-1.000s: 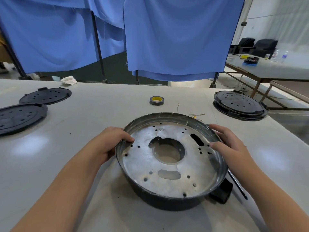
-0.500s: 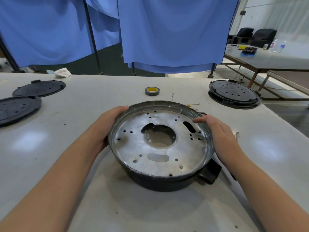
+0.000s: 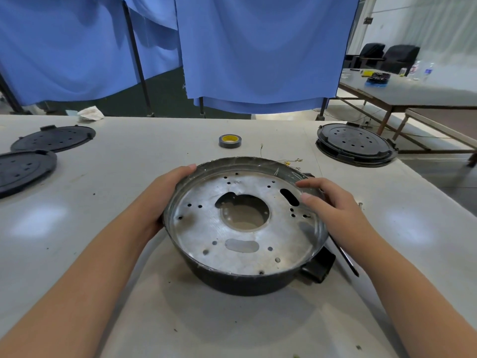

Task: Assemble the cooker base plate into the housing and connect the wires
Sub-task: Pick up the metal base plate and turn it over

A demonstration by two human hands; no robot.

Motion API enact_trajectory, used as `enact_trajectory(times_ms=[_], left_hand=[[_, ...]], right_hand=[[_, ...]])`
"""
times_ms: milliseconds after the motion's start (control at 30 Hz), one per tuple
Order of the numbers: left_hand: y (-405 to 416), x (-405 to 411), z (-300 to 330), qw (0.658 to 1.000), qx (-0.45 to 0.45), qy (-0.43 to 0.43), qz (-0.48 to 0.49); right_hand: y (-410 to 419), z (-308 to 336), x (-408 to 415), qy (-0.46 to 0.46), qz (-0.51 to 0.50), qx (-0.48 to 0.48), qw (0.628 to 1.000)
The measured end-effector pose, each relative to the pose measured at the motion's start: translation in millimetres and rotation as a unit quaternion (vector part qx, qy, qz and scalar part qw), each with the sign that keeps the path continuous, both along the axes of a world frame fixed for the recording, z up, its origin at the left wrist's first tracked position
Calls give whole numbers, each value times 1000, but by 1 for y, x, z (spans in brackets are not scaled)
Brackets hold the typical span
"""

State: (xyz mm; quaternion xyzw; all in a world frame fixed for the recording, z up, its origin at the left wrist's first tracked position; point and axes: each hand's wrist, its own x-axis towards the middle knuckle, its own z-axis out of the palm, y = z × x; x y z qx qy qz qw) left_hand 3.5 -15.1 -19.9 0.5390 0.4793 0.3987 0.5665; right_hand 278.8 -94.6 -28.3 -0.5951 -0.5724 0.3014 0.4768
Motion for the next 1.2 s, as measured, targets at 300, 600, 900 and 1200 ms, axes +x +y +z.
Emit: enact_trajectory(times_ms=[300,600,900,1200], left_hand=[[1,-1,0,1000,3,-4,8],[2,1,3,999,-16,8,30],[1,1,5,998,-39,17,50],[16,-19,14,991,-67,111,22]], right_hand=[[-3,-3,-4,5,-3,13,1000],[-3,0,-6,-5,2,26,1000],[-4,0,-5,-19,-7,15,1000],[-2,21,12,-40,-19,-154,987]])
